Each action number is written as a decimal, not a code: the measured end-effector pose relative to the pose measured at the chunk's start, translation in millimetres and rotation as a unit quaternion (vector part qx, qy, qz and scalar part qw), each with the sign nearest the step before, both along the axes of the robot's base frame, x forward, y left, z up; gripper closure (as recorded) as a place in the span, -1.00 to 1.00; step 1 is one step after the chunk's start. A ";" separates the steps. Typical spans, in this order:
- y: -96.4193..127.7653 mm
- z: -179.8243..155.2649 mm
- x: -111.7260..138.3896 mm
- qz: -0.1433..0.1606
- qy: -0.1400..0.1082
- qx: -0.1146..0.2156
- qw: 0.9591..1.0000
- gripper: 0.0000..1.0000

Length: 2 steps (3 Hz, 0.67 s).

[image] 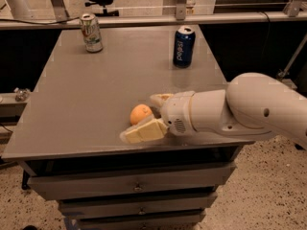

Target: Move orange near pepsi can

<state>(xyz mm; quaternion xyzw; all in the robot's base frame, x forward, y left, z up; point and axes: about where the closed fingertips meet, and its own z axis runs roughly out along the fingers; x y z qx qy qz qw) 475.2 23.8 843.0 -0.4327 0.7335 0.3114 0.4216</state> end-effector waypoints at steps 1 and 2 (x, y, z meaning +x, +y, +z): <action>1.8 -3.8 -0.5 -0.005 -0.001 0.006 1.000 -0.17; -2.4 -1.0 3.7 -0.013 -0.006 0.008 1.000 0.28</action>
Offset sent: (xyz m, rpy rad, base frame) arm 0.0119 -0.0135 0.0006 0.0242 -0.0192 -0.0545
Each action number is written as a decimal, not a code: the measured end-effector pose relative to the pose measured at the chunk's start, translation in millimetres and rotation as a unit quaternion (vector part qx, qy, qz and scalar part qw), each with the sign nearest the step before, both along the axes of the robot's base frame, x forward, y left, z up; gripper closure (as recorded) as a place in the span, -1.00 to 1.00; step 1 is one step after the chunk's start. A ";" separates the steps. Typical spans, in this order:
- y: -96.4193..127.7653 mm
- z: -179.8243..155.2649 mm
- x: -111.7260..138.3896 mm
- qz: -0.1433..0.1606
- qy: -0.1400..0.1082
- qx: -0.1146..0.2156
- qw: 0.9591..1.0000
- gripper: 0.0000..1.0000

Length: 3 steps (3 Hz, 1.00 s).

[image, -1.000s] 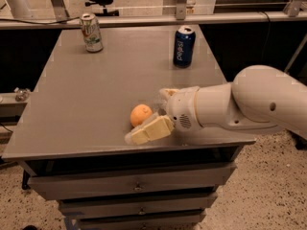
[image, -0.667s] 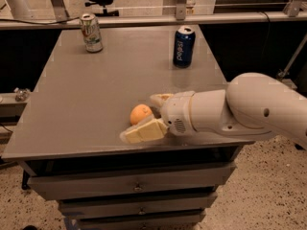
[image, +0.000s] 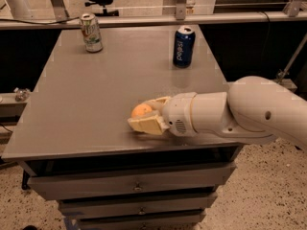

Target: Move orange near pepsi can

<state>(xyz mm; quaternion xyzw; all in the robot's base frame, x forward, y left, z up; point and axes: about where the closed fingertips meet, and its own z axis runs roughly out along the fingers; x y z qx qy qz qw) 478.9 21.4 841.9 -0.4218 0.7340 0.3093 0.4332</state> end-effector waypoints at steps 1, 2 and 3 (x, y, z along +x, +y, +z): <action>-10.8 9.2 11.1 -0.010 -0.011 -0.004 1.000 0.76; -31.5 22.4 24.6 -0.025 -0.025 -0.014 0.999 1.00; -74.1 44.6 41.5 -0.051 -0.046 -0.033 0.997 1.00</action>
Offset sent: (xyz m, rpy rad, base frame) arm 0.0452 -0.0671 0.0375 -0.0554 -0.0831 -0.1025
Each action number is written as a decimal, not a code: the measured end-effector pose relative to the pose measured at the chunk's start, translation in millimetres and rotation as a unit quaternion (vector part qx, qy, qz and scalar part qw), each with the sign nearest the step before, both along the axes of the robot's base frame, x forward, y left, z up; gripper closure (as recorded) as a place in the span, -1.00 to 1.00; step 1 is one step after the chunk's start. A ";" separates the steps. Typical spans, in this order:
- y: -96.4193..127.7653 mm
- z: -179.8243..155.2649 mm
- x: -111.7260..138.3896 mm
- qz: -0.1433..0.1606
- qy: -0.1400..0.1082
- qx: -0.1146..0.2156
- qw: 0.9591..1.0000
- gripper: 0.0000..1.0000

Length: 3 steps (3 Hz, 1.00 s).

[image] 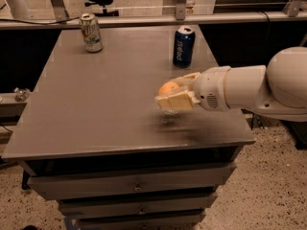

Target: Move orange near pepsi can

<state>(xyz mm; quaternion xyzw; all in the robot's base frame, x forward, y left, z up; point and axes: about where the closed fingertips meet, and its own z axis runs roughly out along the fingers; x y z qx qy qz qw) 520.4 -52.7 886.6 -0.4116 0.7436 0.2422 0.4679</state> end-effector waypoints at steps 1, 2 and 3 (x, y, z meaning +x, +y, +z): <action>0.1 0.0 0.0 0.000 0.000 0.000 1.000 1.00; -8.0 3.1 2.5 -0.007 -0.011 -0.010 1.000 1.00; -41.8 13.0 30.0 -0.030 -0.046 -0.020 0.998 1.00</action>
Offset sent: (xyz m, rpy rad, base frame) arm 0.0079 -0.0260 0.0052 -0.0462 -0.0523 -0.0423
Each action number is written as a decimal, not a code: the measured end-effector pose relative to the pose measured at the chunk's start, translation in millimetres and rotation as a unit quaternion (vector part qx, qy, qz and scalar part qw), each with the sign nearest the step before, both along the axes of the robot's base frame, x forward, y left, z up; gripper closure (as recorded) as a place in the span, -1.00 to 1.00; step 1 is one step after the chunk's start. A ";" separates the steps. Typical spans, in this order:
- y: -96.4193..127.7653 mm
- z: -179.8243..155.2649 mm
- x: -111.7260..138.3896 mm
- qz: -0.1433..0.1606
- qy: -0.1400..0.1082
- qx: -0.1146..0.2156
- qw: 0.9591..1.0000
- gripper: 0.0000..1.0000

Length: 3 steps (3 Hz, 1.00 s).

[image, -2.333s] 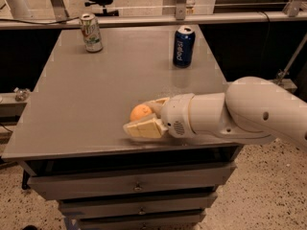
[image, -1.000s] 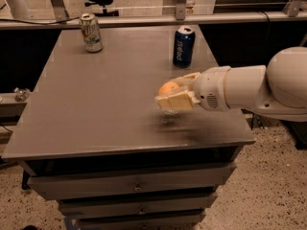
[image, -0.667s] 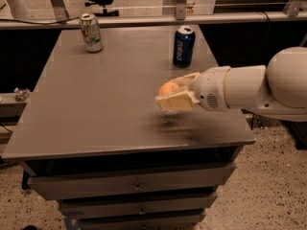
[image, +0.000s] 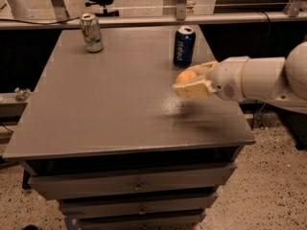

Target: Move orange near pepsi can

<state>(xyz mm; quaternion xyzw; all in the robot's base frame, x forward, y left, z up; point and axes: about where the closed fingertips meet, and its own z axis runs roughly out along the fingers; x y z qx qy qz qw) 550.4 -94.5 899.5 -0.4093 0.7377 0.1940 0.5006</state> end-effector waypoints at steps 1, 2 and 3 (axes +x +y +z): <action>-38.7 11.3 42.3 -0.025 -0.033 -0.003 0.999 1.00; -72.6 17.1 92.1 -0.052 -0.052 0.009 0.997 1.00; -87.6 7.3 131.0 -0.070 -0.050 0.029 0.996 1.00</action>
Offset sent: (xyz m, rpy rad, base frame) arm 0.1541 -0.1192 0.0227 0.0540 -0.1455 -0.1784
